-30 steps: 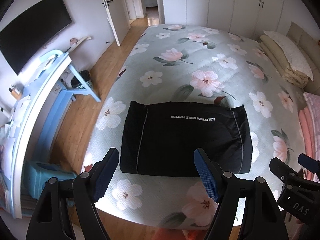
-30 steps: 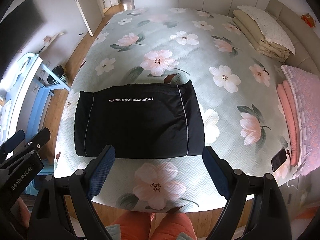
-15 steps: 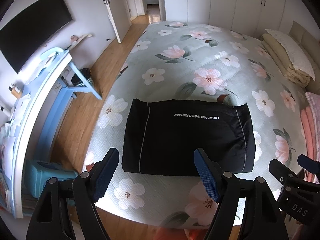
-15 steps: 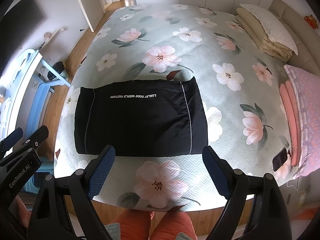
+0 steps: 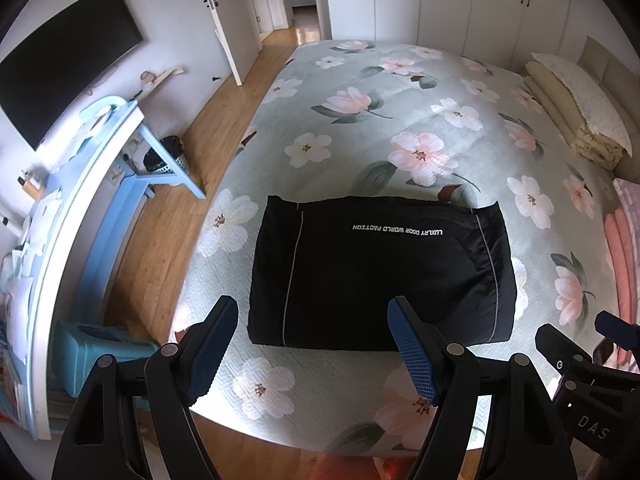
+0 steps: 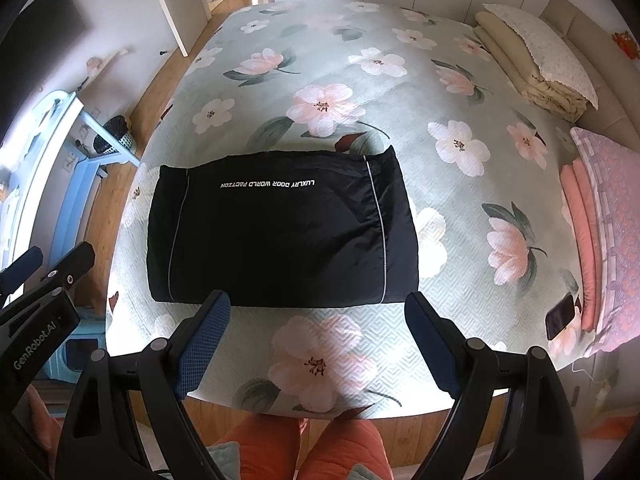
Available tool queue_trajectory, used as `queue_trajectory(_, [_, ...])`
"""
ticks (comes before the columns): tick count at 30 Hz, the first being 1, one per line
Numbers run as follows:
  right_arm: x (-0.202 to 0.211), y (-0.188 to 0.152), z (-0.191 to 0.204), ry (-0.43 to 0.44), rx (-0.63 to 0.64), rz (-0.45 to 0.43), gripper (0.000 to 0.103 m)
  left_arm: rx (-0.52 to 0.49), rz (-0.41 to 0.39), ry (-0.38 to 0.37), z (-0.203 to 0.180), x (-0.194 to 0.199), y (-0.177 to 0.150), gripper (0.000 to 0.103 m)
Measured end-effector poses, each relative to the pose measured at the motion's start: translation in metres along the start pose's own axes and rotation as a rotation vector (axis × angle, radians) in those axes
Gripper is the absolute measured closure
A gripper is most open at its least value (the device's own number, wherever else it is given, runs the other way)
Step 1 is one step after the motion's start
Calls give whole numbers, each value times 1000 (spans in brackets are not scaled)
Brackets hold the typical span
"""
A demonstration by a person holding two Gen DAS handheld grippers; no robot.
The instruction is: Fold large clothes
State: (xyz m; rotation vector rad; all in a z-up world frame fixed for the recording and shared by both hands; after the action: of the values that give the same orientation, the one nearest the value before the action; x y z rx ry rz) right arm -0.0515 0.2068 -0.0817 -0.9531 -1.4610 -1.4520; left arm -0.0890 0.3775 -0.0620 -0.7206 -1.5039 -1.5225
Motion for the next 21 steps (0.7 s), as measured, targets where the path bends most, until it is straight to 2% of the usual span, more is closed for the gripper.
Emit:
queue_trajectory(4, [-1, -3, 3, 3, 3, 6, 13, -7, 5, 20, 6, -2, -3, 25])
queue_trajectory(21, [-12, -12, 20, 13, -17, 36, 13, -37, 26, 19, 15, -14, -5, 25])
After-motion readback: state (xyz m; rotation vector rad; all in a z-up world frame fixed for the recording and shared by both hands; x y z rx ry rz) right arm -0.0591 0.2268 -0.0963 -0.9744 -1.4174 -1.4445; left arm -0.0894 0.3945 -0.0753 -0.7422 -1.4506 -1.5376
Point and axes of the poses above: each gripper's, at about its wrist camera, not at the fingertips, and x roughly against the way its jaws point, z to its left, y to its top, the point moved 6 cm from there along -x, roughly the way its jaws point, and after that the axes turned 2 degrees about -z, right-handed, at the moved point
